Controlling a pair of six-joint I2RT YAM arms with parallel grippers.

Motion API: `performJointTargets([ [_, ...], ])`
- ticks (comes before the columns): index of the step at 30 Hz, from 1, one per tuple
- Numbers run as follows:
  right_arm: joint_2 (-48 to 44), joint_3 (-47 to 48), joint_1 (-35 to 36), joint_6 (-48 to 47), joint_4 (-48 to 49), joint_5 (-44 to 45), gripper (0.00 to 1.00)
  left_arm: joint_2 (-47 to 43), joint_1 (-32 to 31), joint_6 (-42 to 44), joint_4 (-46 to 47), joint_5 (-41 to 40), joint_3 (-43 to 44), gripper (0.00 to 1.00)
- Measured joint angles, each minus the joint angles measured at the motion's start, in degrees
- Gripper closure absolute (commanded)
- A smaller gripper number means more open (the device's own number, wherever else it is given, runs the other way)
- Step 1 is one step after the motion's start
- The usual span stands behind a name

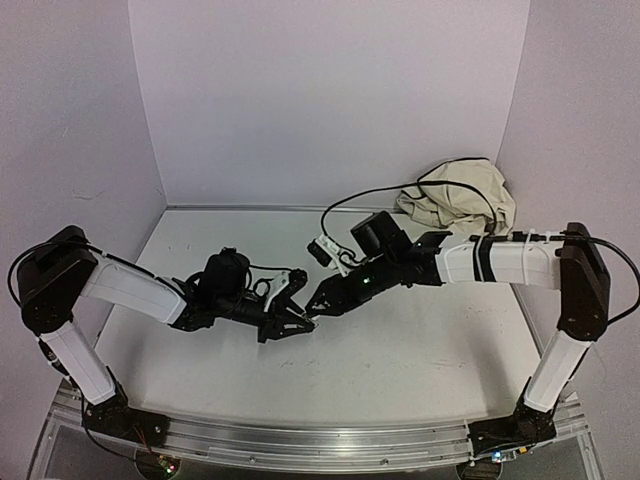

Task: Paint the nails

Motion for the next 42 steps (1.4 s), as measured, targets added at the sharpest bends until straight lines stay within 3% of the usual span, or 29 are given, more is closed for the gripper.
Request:
performJointTargets([
  [4,-0.02,0.02,0.00,1.25,0.11,4.28,0.07,-0.26,0.00,-0.48,-0.22,-2.27,0.00,1.00],
  [5,-0.13,0.02,0.00,0.79,0.04,6.34,0.02,-0.52,0.00,-0.63,-0.33,-3.08,0.00,1.00],
  [14,-8.20,-1.27,0.00,7.89,2.99,21.53,0.02,-7.50,0.00,-4.83,-0.63,-18.01,-0.07,1.00],
  [18,-9.27,-1.68,0.00,13.09,7.96,24.22,0.02,-11.72,-0.02,-8.70,-0.57,-25.05,-0.07,1.00],
  [24,-7.80,-2.91,0.81,19.76,16.13,23.98,0.13,-13.55,-0.76,-11.89,-0.68,-33.03,-0.07,1.00],
  [28,-4.35,0.31,2.71,22.60,18.10,25.07,0.27,-13.73,-1.14,-12.50,-1.68,-37.29,-0.07,1.00],
  [31,-1.66,3.34,3.89,24.06,18.60,26.43,0.33,-13.75,-1.20,-13.35,-2.12,-39.60,-0.07,1.00],
  [42,5.22,11.04,6.67,24.74,18.93,32.76,0.61,-13.75,-1.22,-15.61,-4.17,-41.27,-0.07,1.00],
])
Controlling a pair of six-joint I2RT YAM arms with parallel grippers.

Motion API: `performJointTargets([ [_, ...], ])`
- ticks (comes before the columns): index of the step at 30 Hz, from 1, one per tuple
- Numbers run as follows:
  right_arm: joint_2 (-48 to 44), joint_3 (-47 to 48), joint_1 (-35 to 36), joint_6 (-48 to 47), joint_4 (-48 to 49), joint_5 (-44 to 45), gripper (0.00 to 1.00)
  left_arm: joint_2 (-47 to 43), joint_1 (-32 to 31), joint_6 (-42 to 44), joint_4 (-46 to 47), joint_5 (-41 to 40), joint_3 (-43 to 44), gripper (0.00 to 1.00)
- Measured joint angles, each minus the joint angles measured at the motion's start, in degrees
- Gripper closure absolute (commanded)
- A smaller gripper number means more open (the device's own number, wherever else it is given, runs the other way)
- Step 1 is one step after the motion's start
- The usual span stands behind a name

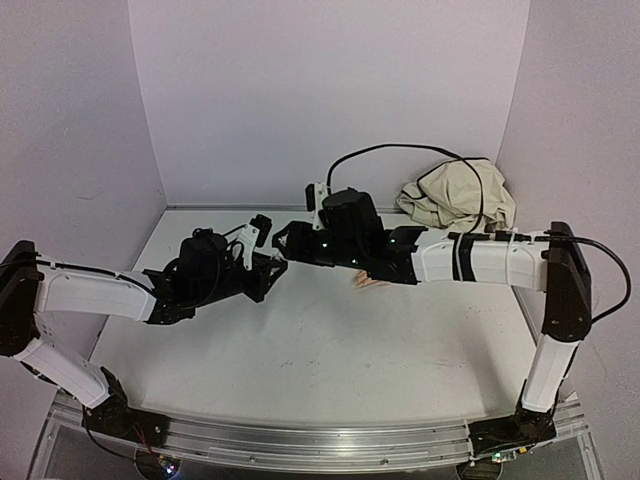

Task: Paint the nails

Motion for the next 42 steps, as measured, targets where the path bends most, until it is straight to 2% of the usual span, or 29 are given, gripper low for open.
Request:
performJointTargets([
  [5,2.47,1.60,0.33,-0.24,-0.11,0.61,0.78,0.00,0.00,-0.90,-0.83,-0.37,0.00,1.00],
  [11,3.28,1.81,0.31,-0.37,-0.52,1.16,0.87,0.00,-0.04,-1.36,-0.94,-0.55,0.00,1.00],
  [16,3.28,1.81,0.31,-0.59,-0.46,1.03,1.00,-0.02,-0.04,-2.32,-0.94,-0.35,0.02,1.00],
  [22,1.75,-1.14,-1.01,-4.09,2.32,-2.36,1.00,-0.44,0.11,-4.17,-1.14,2.38,0.04,1.00],
  [24,-0.07,-4.02,-2.36,-5.70,4.37,-7.19,1.00,-0.66,0.13,-5.09,-1.18,5.42,0.11,1.00],
  [28,-3.76,-10.43,-7.06,-10.19,10.88,-25.00,1.00,-0.83,0.76,-5.90,-1.88,15.04,1.70,1.00],
  [35,-8.04,-14.93,-12.85,-21.94,18.12,-61.44,1.00,-0.24,2.12,-7.74,-5.35,44.94,8.15,1.00],
  [38,-10.93,-16.61,-12.50,-25.66,20.09,-69.85,1.00,1.05,1.01,-7.74,-5.27,56.87,11.17,1.00],
  [42,-13.35,-18.08,-11.69,-28.63,21.88,-74.95,1.00,2.40,-0.37,-7.65,-3.93,63.49,13.18,1.00],
])
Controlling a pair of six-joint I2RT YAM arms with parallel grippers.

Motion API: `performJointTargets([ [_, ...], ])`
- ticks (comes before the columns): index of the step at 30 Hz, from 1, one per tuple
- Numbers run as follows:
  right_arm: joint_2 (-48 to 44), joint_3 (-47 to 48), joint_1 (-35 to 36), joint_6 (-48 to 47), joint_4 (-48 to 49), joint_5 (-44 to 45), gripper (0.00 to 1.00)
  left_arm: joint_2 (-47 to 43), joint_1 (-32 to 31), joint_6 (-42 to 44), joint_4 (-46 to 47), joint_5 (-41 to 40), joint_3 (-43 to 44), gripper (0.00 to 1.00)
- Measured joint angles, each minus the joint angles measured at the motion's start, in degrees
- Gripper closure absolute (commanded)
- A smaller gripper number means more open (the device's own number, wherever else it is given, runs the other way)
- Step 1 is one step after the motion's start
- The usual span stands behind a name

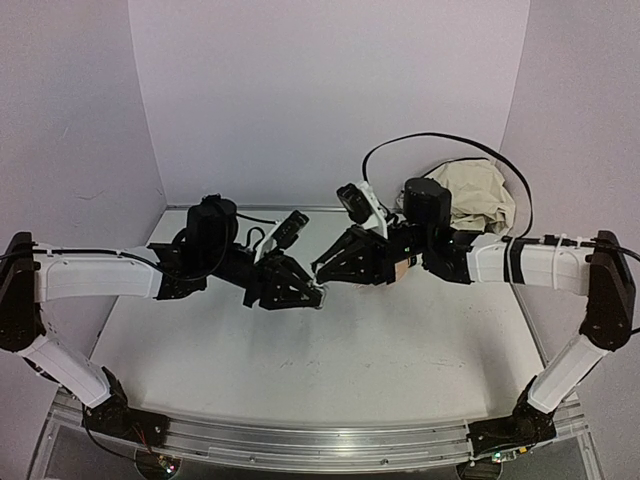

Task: Paint the nails

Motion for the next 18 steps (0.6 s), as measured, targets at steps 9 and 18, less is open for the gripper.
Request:
performJointTargets([
  [9,-1.77,-2.89,-1.16,-1.25,-0.90,7.02,0.61,-0.09,-0.26,3.02,0.02,-9.51,-1.29,1.00],
  [18,-1.73,-3.48,0.04,3.72,-7.56,29.68,0.35,-7.39,0.04,10.08,-1.73,-48.70,-7.63,1.00],
])
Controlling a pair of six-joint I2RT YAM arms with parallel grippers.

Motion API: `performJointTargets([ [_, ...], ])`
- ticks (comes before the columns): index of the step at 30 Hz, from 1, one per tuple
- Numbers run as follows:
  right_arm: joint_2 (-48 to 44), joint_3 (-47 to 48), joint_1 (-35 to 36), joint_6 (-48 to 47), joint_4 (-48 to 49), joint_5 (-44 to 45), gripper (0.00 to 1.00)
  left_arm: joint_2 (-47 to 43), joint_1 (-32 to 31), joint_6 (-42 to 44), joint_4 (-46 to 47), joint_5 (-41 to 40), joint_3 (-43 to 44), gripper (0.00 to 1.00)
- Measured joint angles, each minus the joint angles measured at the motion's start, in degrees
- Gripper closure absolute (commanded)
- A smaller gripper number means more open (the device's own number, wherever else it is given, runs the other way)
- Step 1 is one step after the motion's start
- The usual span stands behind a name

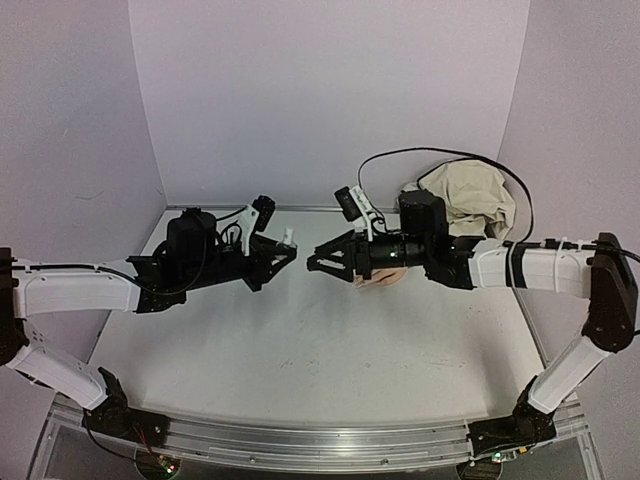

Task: Paint the nails

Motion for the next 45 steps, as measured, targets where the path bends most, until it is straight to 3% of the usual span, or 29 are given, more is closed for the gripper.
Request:
performJointTargets([
  [7,5.49,6.16,3.72,10.16,-3.02,17.42,0.36,0.00,0.07,3.50,-1.18,-15.61,-0.81,1.00],
  [16,12.39,15.56,7.98,19.41,-4.96,32.85,0.48,0.83,0.07,4.85,-1.29,-20.59,-1.27,1.00],
  [26,16.06,20.44,10.64,21.66,-6.25,39.15,0.63,0.85,0.07,3.89,-1.29,-20.74,-1.88,1.00],
  [37,18.12,22.08,11.82,20.87,-7.15,42.27,0.98,0.85,0.07,2.16,-2.38,-20.70,-2.47,1.00],
  [45,15.63,18.36,11.58,15.80,-6.21,41.09,1.00,0.90,0.09,0.59,-2.60,-15.67,-2.54,1.00],
])
